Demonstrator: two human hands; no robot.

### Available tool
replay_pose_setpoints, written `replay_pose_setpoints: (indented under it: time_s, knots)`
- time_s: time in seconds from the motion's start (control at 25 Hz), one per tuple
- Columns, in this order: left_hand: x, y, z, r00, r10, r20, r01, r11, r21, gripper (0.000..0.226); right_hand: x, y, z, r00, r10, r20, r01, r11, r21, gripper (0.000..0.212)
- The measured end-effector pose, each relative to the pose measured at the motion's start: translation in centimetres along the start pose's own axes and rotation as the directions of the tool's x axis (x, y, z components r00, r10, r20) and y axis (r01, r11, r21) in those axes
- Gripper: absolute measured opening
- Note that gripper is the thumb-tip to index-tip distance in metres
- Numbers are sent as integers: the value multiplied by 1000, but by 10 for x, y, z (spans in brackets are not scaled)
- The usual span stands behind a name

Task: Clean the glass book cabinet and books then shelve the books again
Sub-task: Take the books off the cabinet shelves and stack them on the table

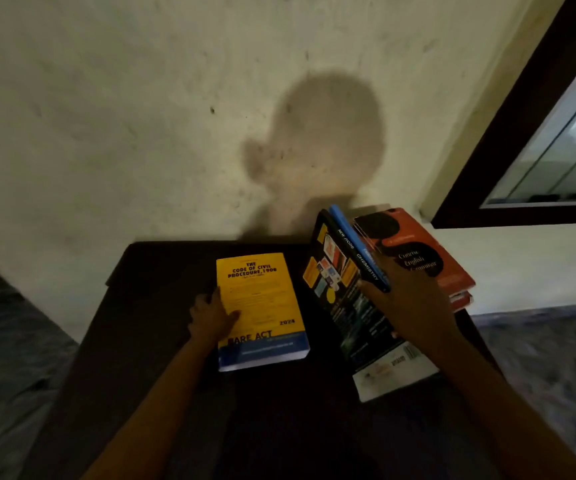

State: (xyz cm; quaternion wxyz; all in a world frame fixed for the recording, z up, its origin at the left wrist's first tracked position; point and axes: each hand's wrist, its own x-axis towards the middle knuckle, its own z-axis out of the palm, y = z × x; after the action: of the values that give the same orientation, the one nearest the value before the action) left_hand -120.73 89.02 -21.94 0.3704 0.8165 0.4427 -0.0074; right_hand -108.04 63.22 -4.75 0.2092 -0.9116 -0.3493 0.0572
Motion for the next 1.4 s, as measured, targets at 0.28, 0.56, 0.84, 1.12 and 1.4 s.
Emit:
replay_pose_setpoints:
  time_s: [0.28,0.56,0.84,1.12,1.4]
  knots:
    - [-127,154,15,867,329,374,275,308,-911,76,-18,-39,19,992,-113,49,123,944,-305,51]
    - [-111,110,5,948,98,302,286,154,-946,49,-23,-41,39,972,-234,2,234,972,-24,46]
    - [-92,55,-44,946,90,310,299,121,-947,34,21,8,95,838,24,545,-472,532,703,23]
    - [-33,19,-31,997,-48,62,78,605,-792,62,84,-3,148,933,104,344,-349,488,800,28]
    - [-44,-3,14,992,-83,94,125,564,-816,73,83,9,205,888,330,322,-428,848,312,65]
